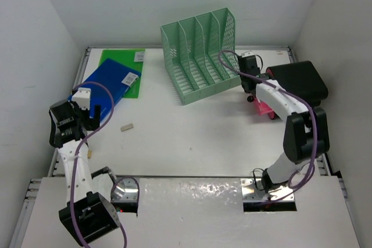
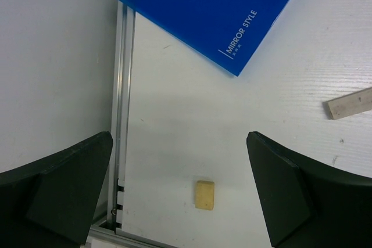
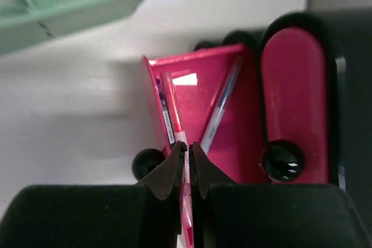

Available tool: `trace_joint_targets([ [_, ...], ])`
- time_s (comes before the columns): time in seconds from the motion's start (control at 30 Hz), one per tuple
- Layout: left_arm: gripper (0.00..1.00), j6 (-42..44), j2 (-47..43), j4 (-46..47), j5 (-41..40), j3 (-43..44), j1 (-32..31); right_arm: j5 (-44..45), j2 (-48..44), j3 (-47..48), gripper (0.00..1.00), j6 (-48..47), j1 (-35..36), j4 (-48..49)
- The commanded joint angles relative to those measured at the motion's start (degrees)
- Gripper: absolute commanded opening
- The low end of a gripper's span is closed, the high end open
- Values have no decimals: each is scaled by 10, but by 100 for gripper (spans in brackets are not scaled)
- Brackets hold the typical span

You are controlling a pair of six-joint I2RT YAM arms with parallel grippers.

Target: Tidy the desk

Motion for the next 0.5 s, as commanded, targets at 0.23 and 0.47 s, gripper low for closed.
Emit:
trace_joint_targets([
  [0.23, 100, -16, 15, 25, 20, 2, 5, 17, -19, -70, 2, -108, 104, 75],
  [0.47, 100, -9, 11, 24, 19, 1, 4, 152, 138, -18, 0, -71, 104, -8],
])
